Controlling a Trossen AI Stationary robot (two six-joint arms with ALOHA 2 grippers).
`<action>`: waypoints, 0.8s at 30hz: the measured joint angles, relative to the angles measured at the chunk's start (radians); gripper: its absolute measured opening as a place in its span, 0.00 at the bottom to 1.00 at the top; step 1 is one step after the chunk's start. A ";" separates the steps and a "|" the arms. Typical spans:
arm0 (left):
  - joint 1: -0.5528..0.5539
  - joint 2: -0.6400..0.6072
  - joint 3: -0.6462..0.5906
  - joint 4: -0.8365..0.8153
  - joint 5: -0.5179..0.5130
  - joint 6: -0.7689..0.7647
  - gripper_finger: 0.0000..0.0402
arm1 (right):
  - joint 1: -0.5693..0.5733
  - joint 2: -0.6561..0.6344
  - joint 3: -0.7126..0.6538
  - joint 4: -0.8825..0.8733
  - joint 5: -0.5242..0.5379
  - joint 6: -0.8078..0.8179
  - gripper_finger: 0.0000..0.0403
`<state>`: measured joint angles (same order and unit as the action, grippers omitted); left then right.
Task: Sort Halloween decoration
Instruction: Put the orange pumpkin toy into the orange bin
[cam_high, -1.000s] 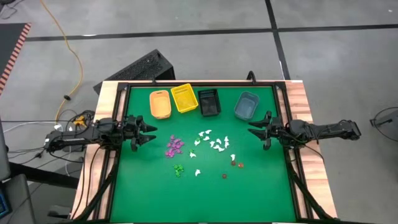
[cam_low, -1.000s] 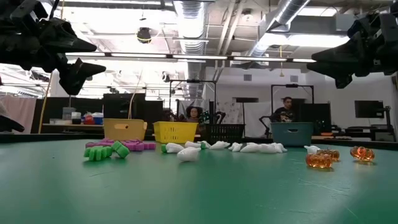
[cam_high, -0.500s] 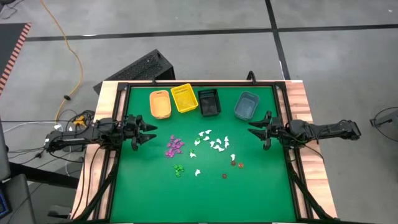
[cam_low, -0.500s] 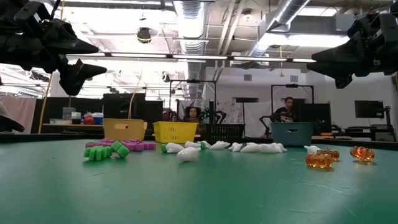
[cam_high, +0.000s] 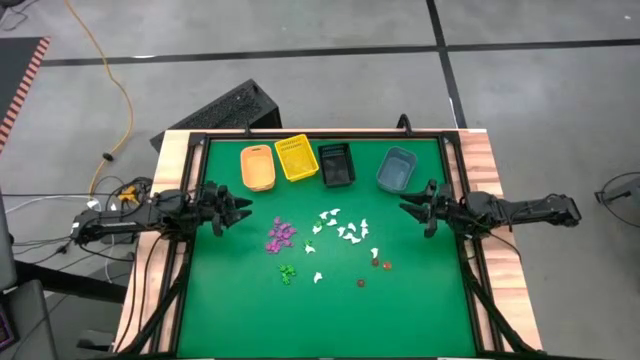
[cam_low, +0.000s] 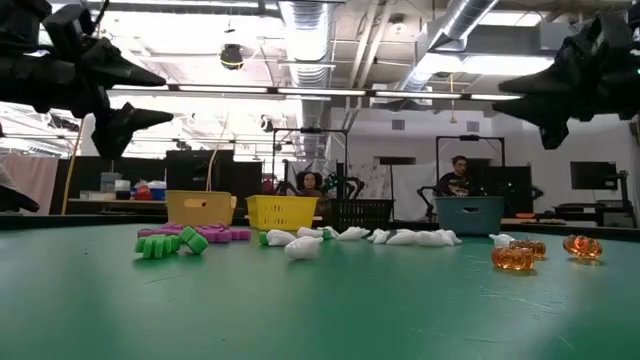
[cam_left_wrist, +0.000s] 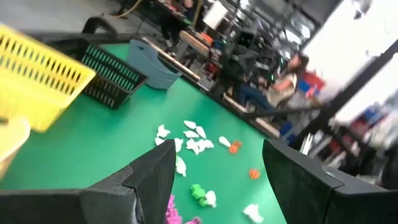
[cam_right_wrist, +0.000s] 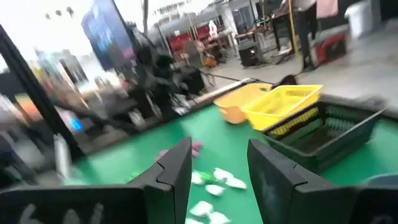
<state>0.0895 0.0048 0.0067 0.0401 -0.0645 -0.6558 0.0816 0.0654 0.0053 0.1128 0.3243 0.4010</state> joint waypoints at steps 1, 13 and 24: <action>0.000 0.000 0.000 -0.003 -0.003 -0.050 0.58 | 0.000 0.000 0.000 0.024 0.000 0.065 0.39; 0.005 0.002 0.000 0.043 -0.294 -0.300 0.58 | 0.000 0.000 0.002 0.102 -0.004 0.422 0.39; 0.008 0.009 0.000 0.138 -0.378 -0.460 0.58 | -0.027 0.002 0.066 0.191 0.017 0.200 0.39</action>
<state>0.0971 0.0139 0.0066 0.1776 -0.4428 -1.1154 0.0544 0.0674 0.0714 0.3040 0.3416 0.6007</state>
